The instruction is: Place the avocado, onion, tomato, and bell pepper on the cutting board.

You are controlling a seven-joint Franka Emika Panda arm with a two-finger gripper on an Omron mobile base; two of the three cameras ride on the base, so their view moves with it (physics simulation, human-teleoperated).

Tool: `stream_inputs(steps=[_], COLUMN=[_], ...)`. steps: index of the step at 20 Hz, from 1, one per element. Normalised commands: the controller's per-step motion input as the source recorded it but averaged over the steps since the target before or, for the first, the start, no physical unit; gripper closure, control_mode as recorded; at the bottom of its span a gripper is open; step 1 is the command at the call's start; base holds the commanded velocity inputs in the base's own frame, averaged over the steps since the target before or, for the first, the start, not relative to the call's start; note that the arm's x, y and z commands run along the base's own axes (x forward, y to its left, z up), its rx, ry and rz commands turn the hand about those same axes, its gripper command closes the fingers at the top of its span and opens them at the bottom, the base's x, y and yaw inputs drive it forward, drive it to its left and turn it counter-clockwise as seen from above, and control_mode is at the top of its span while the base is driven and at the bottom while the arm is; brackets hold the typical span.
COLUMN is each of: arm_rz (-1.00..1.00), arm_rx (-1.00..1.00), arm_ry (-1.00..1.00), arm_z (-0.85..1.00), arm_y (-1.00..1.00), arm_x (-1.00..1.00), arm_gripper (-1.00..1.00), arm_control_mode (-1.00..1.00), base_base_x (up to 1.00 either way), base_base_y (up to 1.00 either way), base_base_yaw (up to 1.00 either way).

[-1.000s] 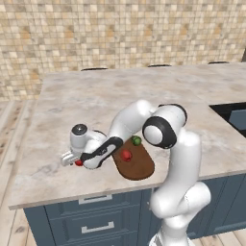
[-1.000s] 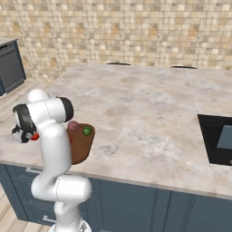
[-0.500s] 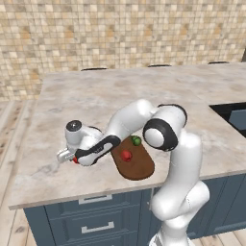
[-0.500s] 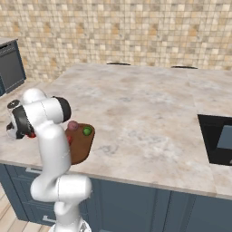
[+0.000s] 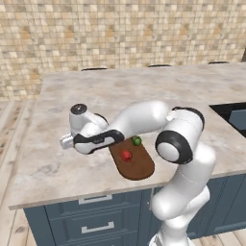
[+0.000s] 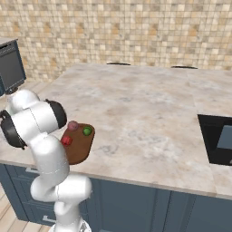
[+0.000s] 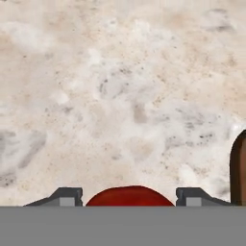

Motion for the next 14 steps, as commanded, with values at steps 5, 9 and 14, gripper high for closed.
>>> stream_inputs(steps=[5,9,14], arm_rz=[-0.08,-0.09,-0.07], arm_rx=[0.0,0.0,0.01], arm_ry=[0.0,0.0,0.0], arm_z=[0.63,0.46,0.33], arm_y=[-0.49,-0.67,-0.73], arm_x=[-0.1,-0.14,-0.23], arm_gripper=[1.0,1.0,1.0], arm_control_mode=[-1.0,-1.0,-1.0], base_base_x=[0.0,0.0,0.0], base_base_y=[0.0,0.0,0.0], base_base_yaw=[0.0,0.0,0.0])
